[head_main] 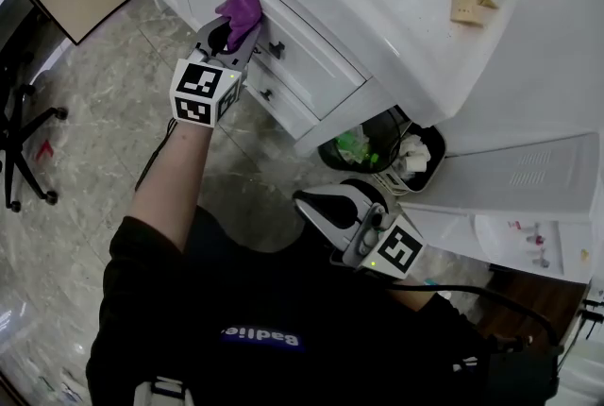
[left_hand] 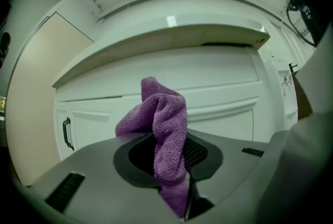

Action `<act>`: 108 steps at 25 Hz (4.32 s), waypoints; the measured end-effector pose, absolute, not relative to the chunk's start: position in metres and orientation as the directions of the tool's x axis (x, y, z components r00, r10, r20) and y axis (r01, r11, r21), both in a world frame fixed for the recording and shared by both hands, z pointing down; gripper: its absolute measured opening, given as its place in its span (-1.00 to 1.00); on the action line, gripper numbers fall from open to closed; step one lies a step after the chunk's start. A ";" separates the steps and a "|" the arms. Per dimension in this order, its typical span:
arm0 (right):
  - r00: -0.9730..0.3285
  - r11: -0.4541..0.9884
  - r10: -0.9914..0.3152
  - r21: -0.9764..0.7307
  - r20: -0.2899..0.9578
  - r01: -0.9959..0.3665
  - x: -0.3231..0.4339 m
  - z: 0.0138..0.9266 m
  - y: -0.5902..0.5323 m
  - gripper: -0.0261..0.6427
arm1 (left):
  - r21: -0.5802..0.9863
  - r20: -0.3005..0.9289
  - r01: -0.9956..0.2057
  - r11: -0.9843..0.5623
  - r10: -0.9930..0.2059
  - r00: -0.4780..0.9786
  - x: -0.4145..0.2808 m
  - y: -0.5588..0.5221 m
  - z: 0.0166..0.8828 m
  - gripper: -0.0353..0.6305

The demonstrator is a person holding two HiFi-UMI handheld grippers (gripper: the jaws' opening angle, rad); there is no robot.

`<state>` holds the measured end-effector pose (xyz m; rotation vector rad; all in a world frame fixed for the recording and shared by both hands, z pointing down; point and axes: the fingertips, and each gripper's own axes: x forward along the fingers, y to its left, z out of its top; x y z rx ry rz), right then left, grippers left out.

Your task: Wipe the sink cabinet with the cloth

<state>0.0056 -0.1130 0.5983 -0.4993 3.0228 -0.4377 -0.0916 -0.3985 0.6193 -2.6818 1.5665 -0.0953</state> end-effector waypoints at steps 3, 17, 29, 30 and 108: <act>-0.945 0.905 -0.327 -0.286 0.003 -0.314 0.006 0.601 -0.112 -0.93 | -0.057 0.144 -0.862 -0.503 -0.859 0.491 -0.086 -0.402 0.669 -0.64; -0.942 0.901 -0.335 -0.293 -0.006 -0.319 0.010 0.600 -0.111 -0.93 | 0.100 0.154 -0.856 -0.507 -0.843 0.516 -0.088 -0.358 0.694 -0.64; -0.937 0.902 -0.348 -0.273 -0.005 -0.334 0.008 0.595 -0.116 -0.93 | -0.059 -0.080 -0.789 -0.612 -0.785 0.615 -0.041 -0.343 0.552 -0.64; -0.937 0.901 -0.350 -0.273 -0.002 -0.336 0.009 0.596 -0.116 -0.93 | -0.051 -0.054 -0.785 -0.618 -0.783 0.620 -0.037 -0.343 0.561 -0.64; -0.925 0.889 -0.378 -0.290 -0.025 -0.355 0.023 0.605 -0.116 -0.93 | 0.015 -0.053 -0.597 -0.802 -0.597 0.801 0.055 -0.272 0.577 -0.64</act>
